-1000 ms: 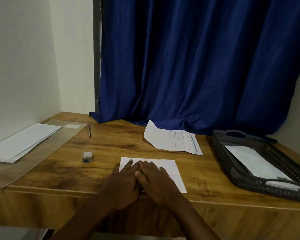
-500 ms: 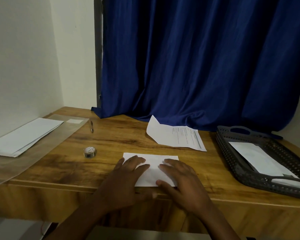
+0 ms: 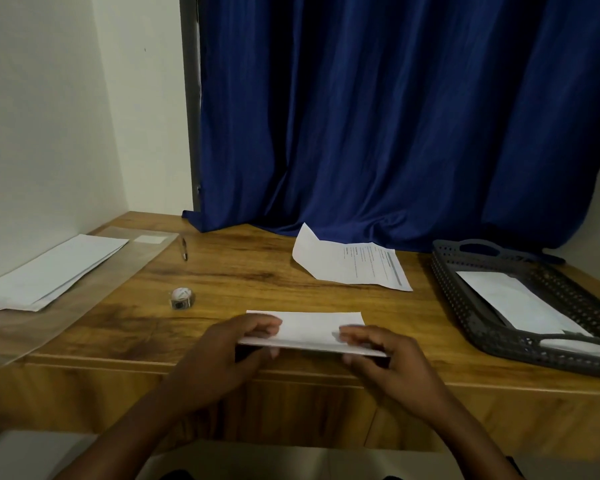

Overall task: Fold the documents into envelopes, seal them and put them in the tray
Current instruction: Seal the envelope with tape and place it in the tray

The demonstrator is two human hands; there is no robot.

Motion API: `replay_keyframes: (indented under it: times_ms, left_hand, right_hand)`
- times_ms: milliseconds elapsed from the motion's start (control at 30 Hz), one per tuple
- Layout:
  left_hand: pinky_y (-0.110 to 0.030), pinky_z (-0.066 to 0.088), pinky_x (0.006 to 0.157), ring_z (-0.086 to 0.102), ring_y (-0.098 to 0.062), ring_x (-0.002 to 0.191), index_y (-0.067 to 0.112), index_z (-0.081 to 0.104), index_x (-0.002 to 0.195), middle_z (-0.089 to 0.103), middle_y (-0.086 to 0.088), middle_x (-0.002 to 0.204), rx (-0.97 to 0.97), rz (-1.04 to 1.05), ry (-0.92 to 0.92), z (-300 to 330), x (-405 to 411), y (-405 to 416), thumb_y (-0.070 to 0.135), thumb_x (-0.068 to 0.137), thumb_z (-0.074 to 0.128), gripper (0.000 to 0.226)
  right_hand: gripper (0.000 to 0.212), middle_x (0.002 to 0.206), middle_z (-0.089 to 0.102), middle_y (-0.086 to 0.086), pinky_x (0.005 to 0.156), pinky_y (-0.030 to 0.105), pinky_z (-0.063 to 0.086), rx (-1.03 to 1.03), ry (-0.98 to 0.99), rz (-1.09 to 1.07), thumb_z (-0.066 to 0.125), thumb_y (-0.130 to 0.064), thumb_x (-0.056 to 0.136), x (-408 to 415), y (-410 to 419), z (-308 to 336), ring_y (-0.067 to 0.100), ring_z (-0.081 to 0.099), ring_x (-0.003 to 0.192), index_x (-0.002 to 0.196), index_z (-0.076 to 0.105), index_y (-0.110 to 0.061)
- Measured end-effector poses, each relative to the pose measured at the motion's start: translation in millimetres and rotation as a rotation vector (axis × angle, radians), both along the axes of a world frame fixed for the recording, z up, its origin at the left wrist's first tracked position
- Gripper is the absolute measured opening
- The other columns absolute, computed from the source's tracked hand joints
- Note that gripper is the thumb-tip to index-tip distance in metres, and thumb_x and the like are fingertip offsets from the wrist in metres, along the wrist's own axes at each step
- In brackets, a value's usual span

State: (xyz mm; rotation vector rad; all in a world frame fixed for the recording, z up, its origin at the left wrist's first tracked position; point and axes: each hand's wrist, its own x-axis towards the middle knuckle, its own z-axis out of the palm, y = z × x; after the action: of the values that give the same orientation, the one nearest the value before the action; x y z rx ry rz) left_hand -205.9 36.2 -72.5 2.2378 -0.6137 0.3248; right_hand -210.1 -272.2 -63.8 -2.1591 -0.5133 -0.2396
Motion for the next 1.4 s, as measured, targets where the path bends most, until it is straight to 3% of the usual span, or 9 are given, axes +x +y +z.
replay_keyframes:
  times_ms: [167,267,333,400,467,533,667,1133,1400]
  left_hand:
    - [-0.02,0.056,0.073,0.066,0.002,0.097,0.04,0.058,0.123,0.07,0.019,0.106,-0.291,0.181,0.124,14,18,-10,0.041,0.09,0.071,0.035]
    - [-0.035,0.059,0.077,0.072,-0.012,0.091,0.036,0.059,0.119,0.077,0.004,0.095,-0.378,0.243,0.215,15,31,-11,0.047,0.091,0.069,0.032]
    - [-0.045,0.059,0.076,0.072,-0.017,0.086,0.038,0.058,0.12,0.076,-0.002,0.088,-0.343,0.28,0.209,14,35,-11,0.055,0.088,0.065,0.037]
    - [-0.035,0.056,0.065,0.068,-0.011,0.075,0.035,0.057,0.122,0.071,-0.001,0.076,-0.298,0.318,0.176,12,37,-13,0.046,0.095,0.064,0.03]
    - [-0.027,0.045,0.056,0.061,-0.008,0.067,0.031,0.055,0.127,0.062,0.005,0.071,-0.245,0.36,0.129,10,37,-19,0.038,0.099,0.061,0.03]
    - [-0.025,0.043,0.06,0.059,-0.008,0.073,0.028,0.05,0.133,0.06,0.006,0.078,-0.159,0.396,0.078,10,34,-26,0.034,0.1,0.059,0.035]
    - [-0.04,0.045,0.103,0.054,-0.017,0.123,0.028,0.042,0.144,0.053,0.001,0.137,0.051,0.453,0.022,3,35,-30,0.039,0.098,0.06,0.05]
    - [-0.042,0.034,0.105,0.041,-0.015,0.128,0.043,0.06,0.132,0.049,0.01,0.143,0.41,0.45,-0.09,-1,36,-28,0.045,0.101,0.047,0.033]
    - [-0.057,-0.002,0.124,0.005,-0.022,0.157,0.029,0.02,0.16,0.014,0.002,0.169,0.663,0.215,-0.013,5,29,-64,0.069,0.081,-0.018,0.095]
  right_hand:
    - [0.058,0.105,0.072,-0.016,0.081,0.025,0.06,0.179,0.076,-0.128,0.085,-0.03,0.076,27,10,15,0.002,0.067,0.099,0.129,0.061,-0.04]
    - [0.066,0.126,0.06,-0.022,0.09,0.02,0.052,0.209,0.053,-0.217,0.086,-0.037,0.074,46,16,17,-0.003,0.056,0.112,0.134,0.058,-0.039]
    - [0.066,0.134,0.049,-0.019,0.081,0.005,0.045,0.267,0.063,-0.253,0.085,-0.031,0.077,54,18,17,-0.006,0.049,0.113,0.137,0.056,-0.031]
    - [0.065,0.135,0.05,-0.012,0.068,0.001,0.047,0.333,0.092,-0.266,0.082,-0.022,0.081,60,18,14,-0.012,0.052,0.102,0.139,0.055,-0.025]
    - [0.063,0.14,0.05,-0.008,0.08,0.004,0.047,0.311,0.105,-0.288,0.08,-0.023,0.084,63,19,11,-0.008,0.051,0.114,0.141,0.053,-0.024]
    - [0.062,0.145,0.051,-0.007,0.09,0.012,0.044,0.25,0.111,-0.318,0.08,-0.028,0.085,65,19,8,0.008,0.048,0.13,0.141,0.053,-0.027]
    - [0.063,0.142,0.051,-0.009,0.093,0.019,0.04,-0.015,-0.009,-0.379,0.079,-0.04,0.084,70,20,0,0.004,0.047,0.123,0.14,0.052,-0.03]
    - [0.04,0.146,0.049,-0.003,0.109,0.039,0.038,-0.499,-0.147,-0.435,0.056,-0.047,0.097,65,30,-6,0.016,0.046,0.132,0.134,0.059,-0.034]
    - [0.038,0.14,0.054,-0.004,0.109,0.037,0.042,-0.562,-0.178,-0.422,0.052,-0.046,0.099,66,33,-7,0.015,0.05,0.127,0.134,0.057,-0.033]
